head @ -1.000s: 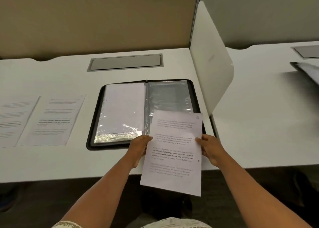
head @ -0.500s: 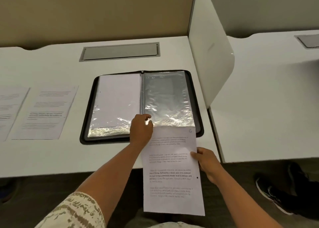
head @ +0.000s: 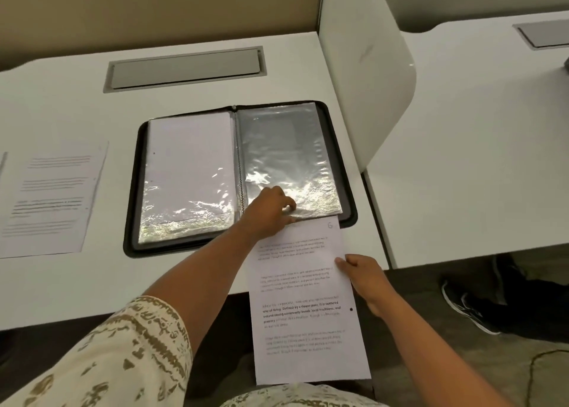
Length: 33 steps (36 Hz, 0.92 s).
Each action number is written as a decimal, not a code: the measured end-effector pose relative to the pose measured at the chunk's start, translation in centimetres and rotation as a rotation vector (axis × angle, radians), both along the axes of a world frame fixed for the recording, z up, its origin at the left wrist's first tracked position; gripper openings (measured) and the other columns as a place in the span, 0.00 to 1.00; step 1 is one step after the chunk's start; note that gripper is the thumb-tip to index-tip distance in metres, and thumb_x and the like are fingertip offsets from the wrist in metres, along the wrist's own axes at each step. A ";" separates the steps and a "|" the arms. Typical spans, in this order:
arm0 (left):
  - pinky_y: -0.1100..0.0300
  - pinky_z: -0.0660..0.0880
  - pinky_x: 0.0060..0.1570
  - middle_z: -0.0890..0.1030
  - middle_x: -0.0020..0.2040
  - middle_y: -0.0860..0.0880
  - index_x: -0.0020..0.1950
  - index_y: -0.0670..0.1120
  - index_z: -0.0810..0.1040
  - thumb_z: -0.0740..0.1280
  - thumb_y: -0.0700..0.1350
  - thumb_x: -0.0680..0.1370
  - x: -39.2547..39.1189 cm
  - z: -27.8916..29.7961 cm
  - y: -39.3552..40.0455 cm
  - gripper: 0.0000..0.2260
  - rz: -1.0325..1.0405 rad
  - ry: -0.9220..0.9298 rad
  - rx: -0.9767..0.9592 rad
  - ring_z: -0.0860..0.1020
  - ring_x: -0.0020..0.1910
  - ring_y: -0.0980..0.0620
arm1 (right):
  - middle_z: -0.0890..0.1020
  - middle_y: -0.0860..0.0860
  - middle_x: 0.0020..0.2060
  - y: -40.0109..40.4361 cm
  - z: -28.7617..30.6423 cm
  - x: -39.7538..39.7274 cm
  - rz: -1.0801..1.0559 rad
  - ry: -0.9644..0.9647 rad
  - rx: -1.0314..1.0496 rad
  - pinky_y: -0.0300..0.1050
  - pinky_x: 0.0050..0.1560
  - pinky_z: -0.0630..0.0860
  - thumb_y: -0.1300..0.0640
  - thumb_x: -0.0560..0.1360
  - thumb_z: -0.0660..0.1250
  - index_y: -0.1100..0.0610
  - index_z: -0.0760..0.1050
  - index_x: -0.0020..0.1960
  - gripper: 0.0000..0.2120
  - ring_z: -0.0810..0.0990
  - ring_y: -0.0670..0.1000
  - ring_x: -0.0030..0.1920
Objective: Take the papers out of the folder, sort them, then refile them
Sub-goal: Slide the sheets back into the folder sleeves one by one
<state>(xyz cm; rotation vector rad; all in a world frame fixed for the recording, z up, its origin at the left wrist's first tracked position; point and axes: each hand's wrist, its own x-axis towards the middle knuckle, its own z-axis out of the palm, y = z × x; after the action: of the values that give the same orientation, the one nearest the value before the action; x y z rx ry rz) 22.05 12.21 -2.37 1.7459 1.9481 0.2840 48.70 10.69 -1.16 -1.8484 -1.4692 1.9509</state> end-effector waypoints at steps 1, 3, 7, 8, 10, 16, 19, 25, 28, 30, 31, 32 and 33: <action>0.56 0.70 0.51 0.75 0.55 0.48 0.57 0.51 0.83 0.71 0.53 0.77 -0.1 0.0 0.0 0.11 -0.007 0.004 -0.004 0.71 0.55 0.48 | 0.87 0.53 0.47 0.0 -0.1 0.0 -0.003 -0.002 -0.001 0.53 0.55 0.83 0.54 0.83 0.64 0.61 0.82 0.51 0.12 0.85 0.55 0.50; 0.56 0.71 0.51 0.75 0.54 0.49 0.57 0.52 0.84 0.68 0.53 0.79 -0.2 0.3 0.1 0.10 -0.008 -0.002 -0.003 0.72 0.54 0.50 | 0.86 0.53 0.47 0.1 -0.2 -0.1 -0.017 -0.002 -0.007 0.52 0.54 0.83 0.55 0.82 0.64 0.59 0.82 0.51 0.10 0.85 0.54 0.50; 0.56 0.68 0.42 0.72 0.40 0.54 0.40 0.56 0.82 0.63 0.51 0.80 -0.3 1.0 0.0 0.12 -0.030 -0.015 0.009 0.73 0.45 0.51 | 0.87 0.53 0.48 0.0 -0.3 -0.1 -0.034 0.012 -0.015 0.52 0.54 0.82 0.56 0.82 0.65 0.59 0.82 0.51 0.09 0.85 0.54 0.50; 0.55 0.66 0.38 0.70 0.36 0.55 0.32 0.56 0.76 0.62 0.49 0.80 -0.3 1.2 0.0 0.16 -0.033 -0.011 0.017 0.73 0.41 0.50 | 0.87 0.52 0.48 0.0 -0.3 0.0 -0.034 0.011 -0.014 0.52 0.55 0.82 0.56 0.82 0.65 0.59 0.82 0.51 0.09 0.86 0.54 0.50; 0.53 0.67 0.35 0.68 0.32 0.52 0.27 0.53 0.67 0.61 0.44 0.79 -0.3 1.8 0.0 0.19 -0.047 0.001 0.027 0.72 0.36 0.49 | 0.87 0.52 0.47 0.0 -0.4 0.0 -0.026 0.002 -0.011 0.53 0.55 0.82 0.55 0.82 0.65 0.60 0.82 0.51 0.10 0.86 0.54 0.50; 0.55 0.73 0.39 0.77 0.40 0.51 0.40 0.46 0.83 0.64 0.45 0.79 -0.3 1.9 0.1 0.11 -0.022 0.033 0.009 0.77 0.40 0.50 | 0.86 0.55 0.46 0.3 0.0 0.0 -0.044 -0.009 0.005 0.50 0.52 0.81 0.49 0.84 0.61 0.65 0.81 0.53 0.20 0.85 0.57 0.50; 0.58 0.69 0.39 0.77 0.41 0.53 0.42 0.47 0.84 0.68 0.45 0.78 0.0 1.7 0.0 0.07 0.023 0.001 0.020 0.78 0.42 0.52 | 0.87 0.56 0.46 0.9 0.4 0.1 -0.065 0.000 0.000 0.52 0.52 0.81 0.48 0.83 0.62 0.65 0.81 0.53 0.20 0.85 0.58 0.49; 0.59 0.66 0.41 0.79 0.41 0.49 0.43 0.44 0.84 0.71 0.53 0.77 -0.1 0.9 -0.1 0.12 0.126 -0.081 0.076 0.74 0.41 0.53 | 0.87 0.55 0.45 1.5 1.3 -0.1 -0.004 0.023 -0.002 0.51 0.49 0.83 0.49 0.83 0.63 0.62 0.82 0.49 0.17 0.87 0.56 0.46; 0.59 0.66 0.40 0.79 0.40 0.48 0.43 0.44 0.84 0.71 0.54 0.77 0.2 1.0 -0.1 0.14 0.139 -0.083 0.087 0.75 0.40 0.53 | 0.87 0.56 0.45 1.9 1.6 -0.5 0.028 0.024 -0.003 0.50 0.48 0.83 0.49 0.83 0.63 0.66 0.81 0.51 0.19 0.87 0.57 0.46; 0.58 0.67 0.40 0.79 0.40 0.48 0.43 0.44 0.85 0.69 0.54 0.78 0.2 1.0 -0.1 0.14 0.136 -0.083 0.088 0.75 0.40 0.52 | 0.87 0.56 0.44 2.1 1.9 -0.8 0.038 0.023 -0.003 0.47 0.45 0.83 0.50 0.83 0.64 0.68 0.80 0.52 0.19 0.87 0.57 0.46; 0.57 0.69 0.41 0.80 0.41 0.48 0.44 0.44 0.85 0.68 0.54 0.79 0.3 0.9 -0.1 0.14 0.137 -0.088 0.085 0.76 0.40 0.52 | 0.87 0.56 0.44 2.2 2.0 -1.0 0.044 0.021 -0.002 0.46 0.43 0.83 0.50 0.83 0.64 0.68 0.80 0.52 0.19 0.87 0.57 0.45; 0.55 0.71 0.42 0.80 0.41 0.48 0.44 0.44 0.85 0.67 0.54 0.80 0.3 0.9 -0.1 0.15 0.138 -0.093 0.081 0.76 0.41 0.51 | 0.87 0.56 0.44 2.4 2.0 -1.1 0.050 0.016 0.001 0.45 0.42 0.82 0.50 0.82 0.64 0.68 0.80 0.53 0.19 0.87 0.57 0.45; 0.54 0.72 0.43 0.80 0.41 0.48 0.45 0.45 0.85 0.66 0.54 0.80 0.3 0.8 -0.1 0.15 0.139 -0.092 0.074 0.77 0.42 0.51 | 0.87 0.57 0.44 2.5 2.1 -1.2 0.058 0.011 0.004 0.46 0.43 0.82 0.51 0.82 0.64 0.69 0.80 0.53 0.20 0.86 0.58 0.46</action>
<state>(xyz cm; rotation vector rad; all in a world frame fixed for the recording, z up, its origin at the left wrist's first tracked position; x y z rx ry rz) 22.36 12.08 -1.52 1.6149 2.0185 0.4828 47.47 13.21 0.90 -1.8104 -1.5393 1.9790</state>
